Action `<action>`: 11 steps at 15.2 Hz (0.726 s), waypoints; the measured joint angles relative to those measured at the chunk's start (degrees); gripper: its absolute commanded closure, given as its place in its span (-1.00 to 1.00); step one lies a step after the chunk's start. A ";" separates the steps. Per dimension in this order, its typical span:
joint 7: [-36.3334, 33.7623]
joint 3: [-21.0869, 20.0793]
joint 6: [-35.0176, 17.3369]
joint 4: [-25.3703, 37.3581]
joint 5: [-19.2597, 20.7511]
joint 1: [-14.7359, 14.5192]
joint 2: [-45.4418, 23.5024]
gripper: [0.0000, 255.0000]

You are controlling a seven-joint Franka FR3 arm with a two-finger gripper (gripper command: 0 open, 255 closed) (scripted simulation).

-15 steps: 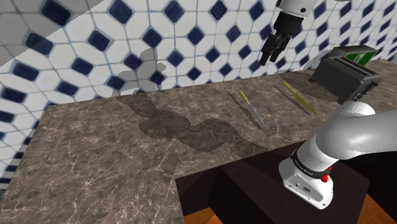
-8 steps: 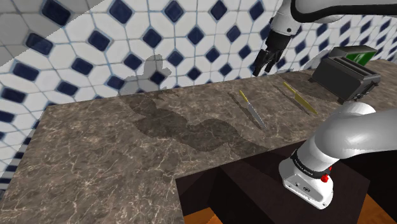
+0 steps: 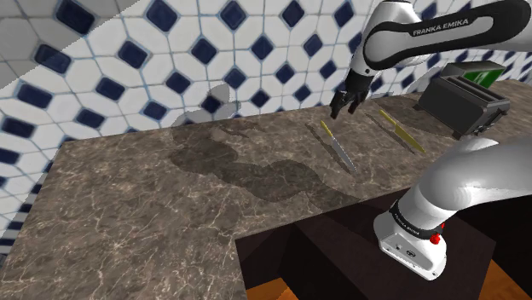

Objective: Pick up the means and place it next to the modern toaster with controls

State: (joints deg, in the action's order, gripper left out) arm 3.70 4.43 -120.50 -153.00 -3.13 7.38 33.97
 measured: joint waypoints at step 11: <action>-3.64 2.05 -24.18 -4.41 3.31 5.33 -20.06 -1.00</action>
State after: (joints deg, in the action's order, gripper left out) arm 0.06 6.47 -144.68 -157.41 0.18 12.70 13.91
